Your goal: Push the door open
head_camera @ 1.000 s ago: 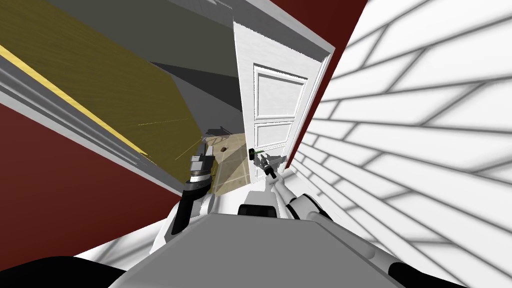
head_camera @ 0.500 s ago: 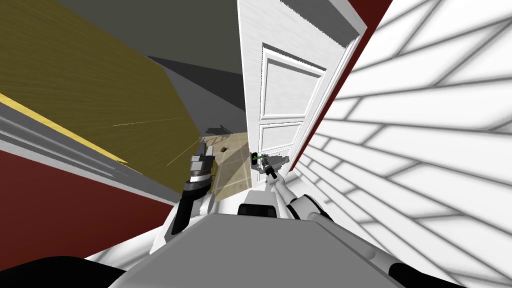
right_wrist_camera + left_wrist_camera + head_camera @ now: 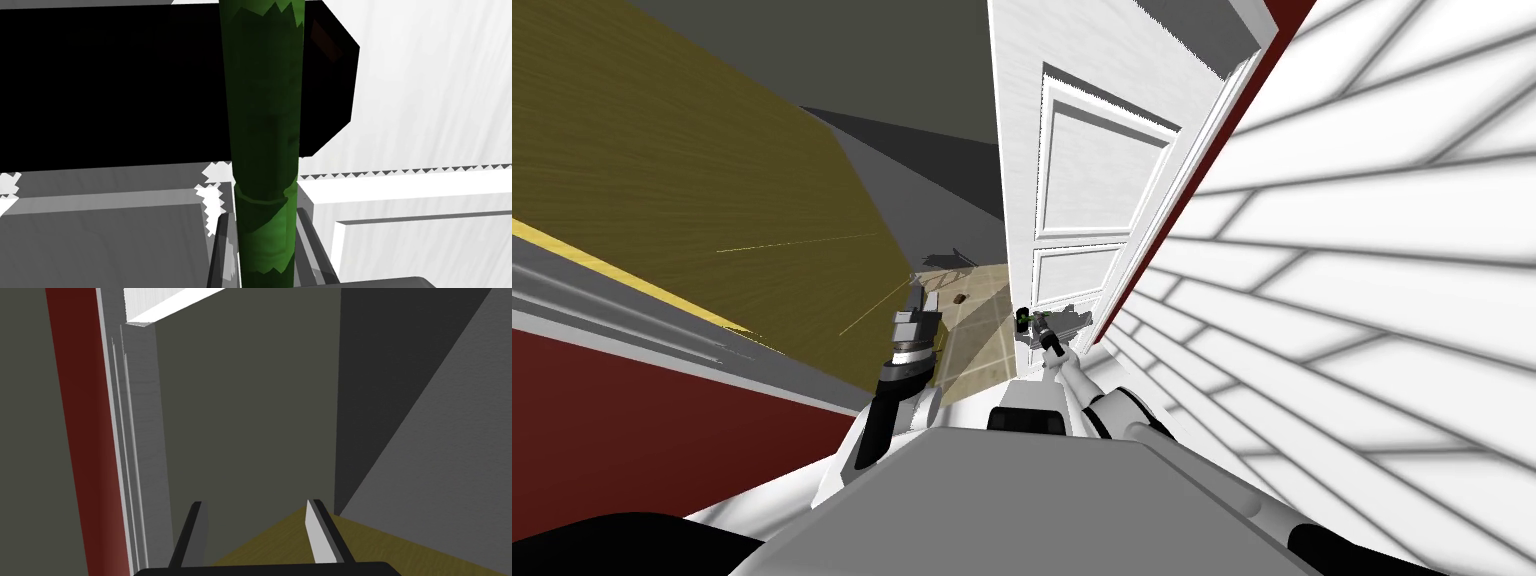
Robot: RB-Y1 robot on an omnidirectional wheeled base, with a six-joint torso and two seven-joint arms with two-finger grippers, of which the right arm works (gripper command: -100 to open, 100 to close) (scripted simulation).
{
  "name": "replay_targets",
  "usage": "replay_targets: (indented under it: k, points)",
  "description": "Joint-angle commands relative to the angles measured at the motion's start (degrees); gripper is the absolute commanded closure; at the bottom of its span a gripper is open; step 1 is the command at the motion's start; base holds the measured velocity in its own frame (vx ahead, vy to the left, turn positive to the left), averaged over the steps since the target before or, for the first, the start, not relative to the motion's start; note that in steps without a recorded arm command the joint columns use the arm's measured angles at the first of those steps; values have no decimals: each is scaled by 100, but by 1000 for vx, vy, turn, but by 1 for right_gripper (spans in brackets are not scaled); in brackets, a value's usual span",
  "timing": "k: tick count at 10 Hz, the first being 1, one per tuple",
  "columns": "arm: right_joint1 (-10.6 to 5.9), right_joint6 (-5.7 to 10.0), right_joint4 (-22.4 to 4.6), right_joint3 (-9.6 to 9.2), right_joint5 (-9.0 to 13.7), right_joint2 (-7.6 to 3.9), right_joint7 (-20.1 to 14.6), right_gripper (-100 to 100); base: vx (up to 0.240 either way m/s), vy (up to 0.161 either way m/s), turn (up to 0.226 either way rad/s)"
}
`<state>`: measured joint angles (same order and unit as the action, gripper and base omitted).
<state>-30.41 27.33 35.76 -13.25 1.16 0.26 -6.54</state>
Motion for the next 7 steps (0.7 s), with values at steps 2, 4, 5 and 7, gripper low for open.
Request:
replay_targets:
  k: [2, 4, 5, 7]
  points:
    - [38, -6, -21, -12, -5, 4, 4, 100, 0, 0, 0]
    - [5, -1, -4, 65, 20, -70, 25, 100, 41, 28, -11]
    - [5, -1, -4, 65, 20, -70, 25, 100, 96, 85, -26]
    - [9, -1, -8, 130, 40, -130, 49, 100, 76, 76, -24]
